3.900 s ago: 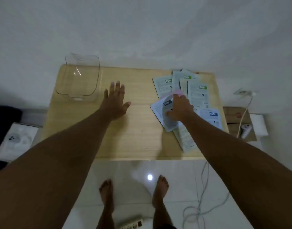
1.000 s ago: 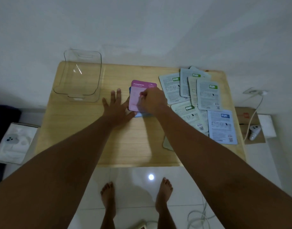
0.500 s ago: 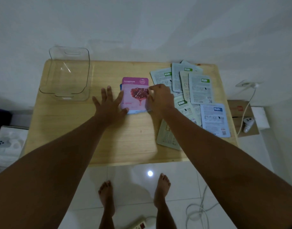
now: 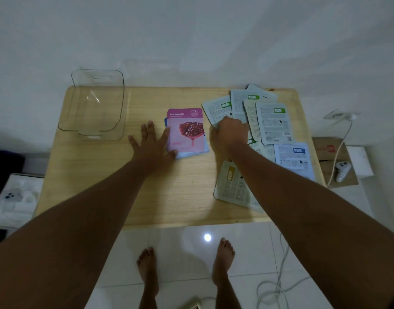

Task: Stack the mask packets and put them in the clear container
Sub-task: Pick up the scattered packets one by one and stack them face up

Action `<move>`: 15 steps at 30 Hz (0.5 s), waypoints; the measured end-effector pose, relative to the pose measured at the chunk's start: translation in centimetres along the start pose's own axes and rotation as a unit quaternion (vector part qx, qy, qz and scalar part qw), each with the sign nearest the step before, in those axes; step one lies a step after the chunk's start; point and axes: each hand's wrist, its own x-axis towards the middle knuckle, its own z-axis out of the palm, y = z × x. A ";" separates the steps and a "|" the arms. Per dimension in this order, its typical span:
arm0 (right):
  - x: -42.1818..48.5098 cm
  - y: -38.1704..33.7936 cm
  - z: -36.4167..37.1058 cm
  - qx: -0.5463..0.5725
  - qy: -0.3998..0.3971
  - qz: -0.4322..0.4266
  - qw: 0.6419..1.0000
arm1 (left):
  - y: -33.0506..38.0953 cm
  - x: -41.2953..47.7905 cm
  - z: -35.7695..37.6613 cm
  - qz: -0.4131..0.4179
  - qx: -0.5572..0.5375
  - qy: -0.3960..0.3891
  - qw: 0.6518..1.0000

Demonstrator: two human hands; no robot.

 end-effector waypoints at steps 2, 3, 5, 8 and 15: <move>-0.3 -0.3 0.1 0.003 0.014 -0.010 1.000 | 0.0 -0.1 -0.2 0.003 -0.003 0.000 1.000; -0.4 -0.5 0.2 0.012 0.024 -0.014 1.000 | -0.1 -0.2 -0.2 0.005 -0.005 -0.001 1.000; -0.3 -0.6 -0.2 0.045 0.057 -0.016 0.997 | -0.1 -0.1 -0.3 0.014 0.000 0.000 1.000; 0.3 -0.7 -1.8 0.146 0.090 -0.002 0.985 | 0.0 -0.1 -0.5 0.038 0.028 0.002 0.999; 0.1 -2.4 -5.1 0.395 0.197 0.043 0.896 | 0.6 -0.3 -0.6 0.029 0.003 -0.023 0.999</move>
